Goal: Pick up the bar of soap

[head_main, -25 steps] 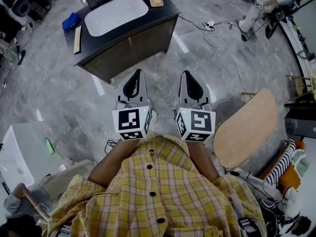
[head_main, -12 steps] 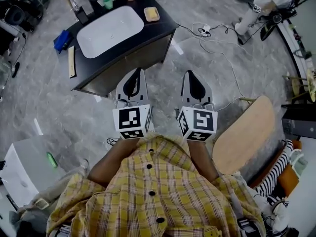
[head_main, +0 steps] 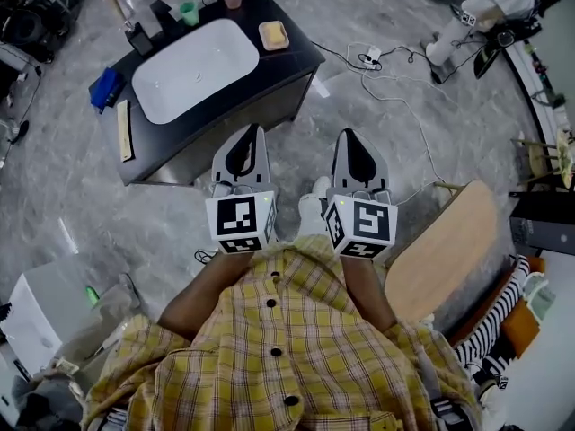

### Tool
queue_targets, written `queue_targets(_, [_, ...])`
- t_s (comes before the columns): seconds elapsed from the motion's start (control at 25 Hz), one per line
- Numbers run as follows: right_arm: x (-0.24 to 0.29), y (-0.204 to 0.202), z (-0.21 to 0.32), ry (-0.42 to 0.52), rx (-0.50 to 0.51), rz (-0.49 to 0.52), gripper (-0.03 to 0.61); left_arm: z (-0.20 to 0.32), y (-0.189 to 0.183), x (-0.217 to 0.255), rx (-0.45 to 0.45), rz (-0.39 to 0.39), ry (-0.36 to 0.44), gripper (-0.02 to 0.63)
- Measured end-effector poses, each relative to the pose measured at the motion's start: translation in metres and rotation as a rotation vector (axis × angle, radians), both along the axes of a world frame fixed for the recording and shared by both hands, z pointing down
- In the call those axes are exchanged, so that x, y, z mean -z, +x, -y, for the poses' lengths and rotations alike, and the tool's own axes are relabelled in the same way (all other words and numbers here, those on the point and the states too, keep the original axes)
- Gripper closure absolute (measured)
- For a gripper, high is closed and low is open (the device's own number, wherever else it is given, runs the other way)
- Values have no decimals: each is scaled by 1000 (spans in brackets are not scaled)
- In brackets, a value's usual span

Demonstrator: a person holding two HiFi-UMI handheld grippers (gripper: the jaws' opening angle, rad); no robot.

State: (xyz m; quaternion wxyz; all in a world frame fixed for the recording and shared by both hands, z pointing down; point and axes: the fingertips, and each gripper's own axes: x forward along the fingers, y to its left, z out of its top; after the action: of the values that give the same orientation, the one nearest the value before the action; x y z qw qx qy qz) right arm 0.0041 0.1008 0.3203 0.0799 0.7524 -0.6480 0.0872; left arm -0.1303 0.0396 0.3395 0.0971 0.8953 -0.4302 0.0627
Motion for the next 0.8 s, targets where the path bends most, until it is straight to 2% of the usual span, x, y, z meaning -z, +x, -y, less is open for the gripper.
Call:
queue_targets(0.36, [-11,48,75,26,33,4,560,80,45,-1,52,-4,32,601])
queue_targets(0.8, [-10,136,201,25,112,33,560,186,130,-10,130,74,20,601])
